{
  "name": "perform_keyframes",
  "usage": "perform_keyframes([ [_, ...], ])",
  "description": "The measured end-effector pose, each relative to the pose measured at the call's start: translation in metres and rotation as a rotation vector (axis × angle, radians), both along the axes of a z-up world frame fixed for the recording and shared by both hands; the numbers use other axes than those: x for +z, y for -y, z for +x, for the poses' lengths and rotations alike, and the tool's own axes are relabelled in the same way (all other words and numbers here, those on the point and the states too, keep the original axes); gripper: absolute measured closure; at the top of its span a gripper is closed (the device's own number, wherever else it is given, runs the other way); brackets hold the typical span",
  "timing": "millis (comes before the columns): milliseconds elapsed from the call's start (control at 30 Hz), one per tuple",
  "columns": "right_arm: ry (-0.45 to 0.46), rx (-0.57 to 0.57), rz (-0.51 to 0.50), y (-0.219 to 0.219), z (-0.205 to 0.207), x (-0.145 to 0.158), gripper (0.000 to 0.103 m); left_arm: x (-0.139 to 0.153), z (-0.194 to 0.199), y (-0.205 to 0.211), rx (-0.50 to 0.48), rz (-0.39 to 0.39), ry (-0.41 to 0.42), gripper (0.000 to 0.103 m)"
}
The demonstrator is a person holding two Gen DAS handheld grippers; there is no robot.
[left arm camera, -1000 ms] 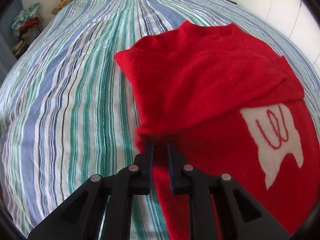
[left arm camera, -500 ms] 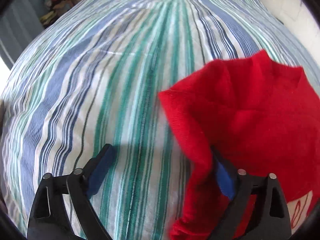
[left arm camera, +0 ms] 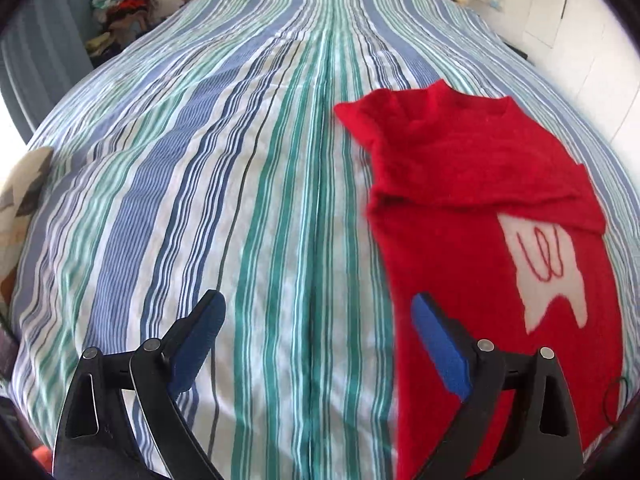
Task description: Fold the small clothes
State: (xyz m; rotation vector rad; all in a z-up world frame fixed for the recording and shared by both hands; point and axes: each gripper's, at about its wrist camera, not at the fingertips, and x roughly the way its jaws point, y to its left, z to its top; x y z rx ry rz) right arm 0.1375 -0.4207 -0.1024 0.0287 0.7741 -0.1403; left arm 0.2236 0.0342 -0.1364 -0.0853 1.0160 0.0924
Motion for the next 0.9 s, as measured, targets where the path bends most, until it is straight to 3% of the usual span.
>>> perform_keyframes([
  [267,0.015,0.021,-0.129,-0.018,-0.003,0.003,0.009,-0.025,-0.043,-0.013,0.084,-0.094,-0.027,0.008],
  [567,0.017,0.024,-0.189,-0.021,-0.008,0.01,0.009,-0.007,-0.054,-0.025,0.099,-0.082,0.006,0.008],
  [667,0.149,-0.026,-0.265,0.001,-0.031,0.061,0.009,0.008,-0.065,-0.028,0.088,-0.046,0.042,0.008],
  [800,0.37,-0.071,-0.476,0.041,-0.08,0.155,0.005,0.019,-0.079,-0.032,0.087,-0.005,0.085,0.008],
  [900,0.491,-0.096,-0.622,0.061,-0.115,0.206,0.0,0.019,-0.084,-0.032,0.1,-0.025,0.102,0.008],
])
